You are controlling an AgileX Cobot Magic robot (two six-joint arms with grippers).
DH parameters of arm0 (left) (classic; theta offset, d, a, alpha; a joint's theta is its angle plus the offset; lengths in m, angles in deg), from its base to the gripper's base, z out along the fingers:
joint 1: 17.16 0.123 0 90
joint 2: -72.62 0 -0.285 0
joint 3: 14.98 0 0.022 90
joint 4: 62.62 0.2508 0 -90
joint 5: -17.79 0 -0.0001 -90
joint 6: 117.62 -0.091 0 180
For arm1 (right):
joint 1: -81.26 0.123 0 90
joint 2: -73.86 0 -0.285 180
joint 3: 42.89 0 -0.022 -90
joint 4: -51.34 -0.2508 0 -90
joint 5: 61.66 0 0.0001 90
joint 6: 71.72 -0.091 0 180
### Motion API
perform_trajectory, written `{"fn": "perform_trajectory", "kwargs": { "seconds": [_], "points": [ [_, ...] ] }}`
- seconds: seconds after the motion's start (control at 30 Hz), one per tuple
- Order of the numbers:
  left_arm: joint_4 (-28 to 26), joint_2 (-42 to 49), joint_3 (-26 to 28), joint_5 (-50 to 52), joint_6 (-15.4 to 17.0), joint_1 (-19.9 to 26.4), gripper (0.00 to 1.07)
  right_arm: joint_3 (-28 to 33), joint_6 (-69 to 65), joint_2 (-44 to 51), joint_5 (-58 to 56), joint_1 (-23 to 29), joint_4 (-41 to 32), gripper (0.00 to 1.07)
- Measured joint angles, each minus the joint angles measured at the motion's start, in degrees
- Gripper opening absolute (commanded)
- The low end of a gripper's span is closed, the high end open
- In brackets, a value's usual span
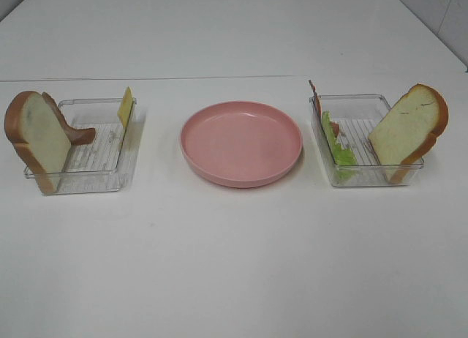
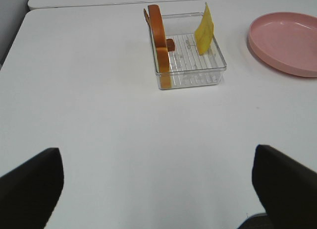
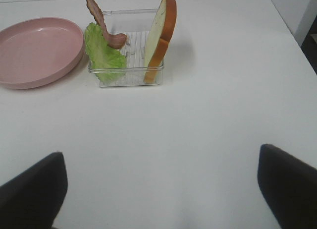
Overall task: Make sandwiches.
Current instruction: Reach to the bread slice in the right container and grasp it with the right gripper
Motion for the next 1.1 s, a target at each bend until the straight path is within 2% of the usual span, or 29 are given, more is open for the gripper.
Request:
{"fn": "perform_trajectory", "kwargs": {
  "seconds": [0.8, 0.9, 0.97, 1.0, 1.07, 1.1],
  "points": [
    [0.0, 0.0, 0.0, 0.0, 0.0, 0.0, 0.98, 0.0, 0.0, -1.2, 0.0, 0.0, 0.11, 0.98],
    [0.0, 0.0, 0.0, 0.0, 0.0, 0.0, 0.98, 0.0, 0.0, -6.25, 0.06, 0.0, 0.11, 0.98],
    [0.0, 0.0, 0.0, 0.0, 0.0, 0.0, 0.98, -1.03, 0.0, -14.09, 0.29, 0.0, -0.06, 0.98],
    [0.0, 0.0, 0.0, 0.0, 0.0, 0.0, 0.98, -1.03, 0.0, -14.09, 0.29, 0.0, -0.06, 0.98],
    [0.0, 0.0, 0.0, 0.0, 0.0, 0.0, 0.98, -4.41, 0.0, -24.69, 1.72, 0.0, -1.2, 0.98],
    [0.0, 0.0, 0.0, 0.0, 0.0, 0.0, 0.98, -4.41, 0.0, -24.69, 1.72, 0.0, -1.2, 0.98]
  ]
}}
